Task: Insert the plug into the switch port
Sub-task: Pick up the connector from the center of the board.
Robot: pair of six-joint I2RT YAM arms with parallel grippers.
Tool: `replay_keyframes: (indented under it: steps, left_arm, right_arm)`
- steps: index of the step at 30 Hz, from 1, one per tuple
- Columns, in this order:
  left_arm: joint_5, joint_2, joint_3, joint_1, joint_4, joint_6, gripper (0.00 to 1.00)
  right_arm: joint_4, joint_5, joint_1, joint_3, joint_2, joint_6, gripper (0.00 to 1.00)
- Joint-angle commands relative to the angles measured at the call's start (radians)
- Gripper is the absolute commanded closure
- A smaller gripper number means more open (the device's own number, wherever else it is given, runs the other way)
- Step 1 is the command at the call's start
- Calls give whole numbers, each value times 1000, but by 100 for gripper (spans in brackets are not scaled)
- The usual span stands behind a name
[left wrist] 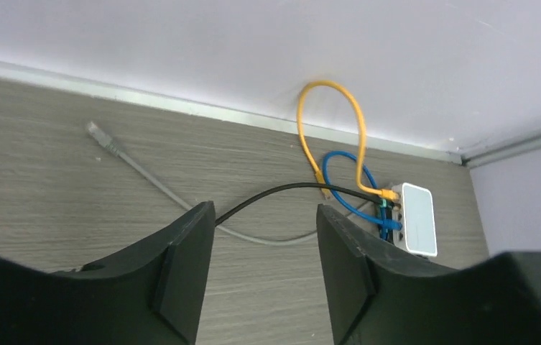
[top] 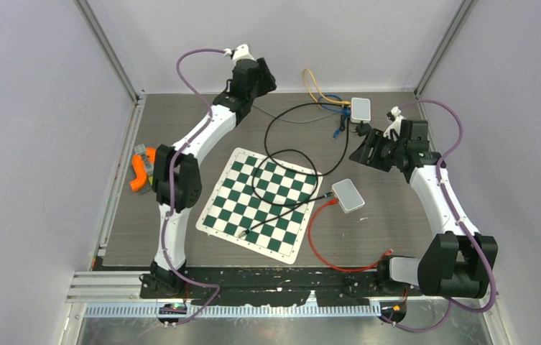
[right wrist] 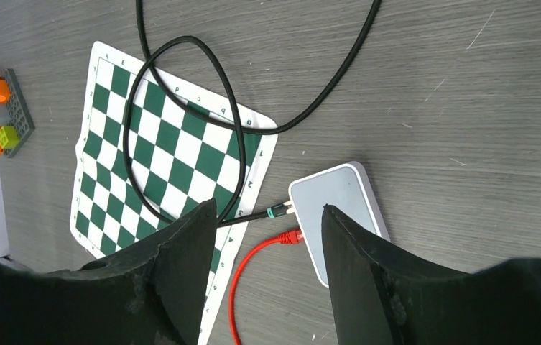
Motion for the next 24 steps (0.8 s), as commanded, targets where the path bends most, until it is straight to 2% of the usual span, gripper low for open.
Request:
replay_keyframes:
  steps: [1,9,13,20,24]
  left_arm:
    - [84,120,58,98,-10,-307,46]
    - [140,382,305,180,-14,-443,47]
    - [164,444,317,193,3,-527,49]
    - [207,500,307,194,-11,-589,52]
    - [226,518,290,194,35,-637,54]
  right_arm:
    - [-53,32,4,126,-19,-26,38]
    - [-28,44,7,165,-5,-5,42]
    - [-48,38,11,188,36,-14,44]
    - [-100,96,12,273,54,-54,44]
    - [-92,96,11,284,48,-43,44]
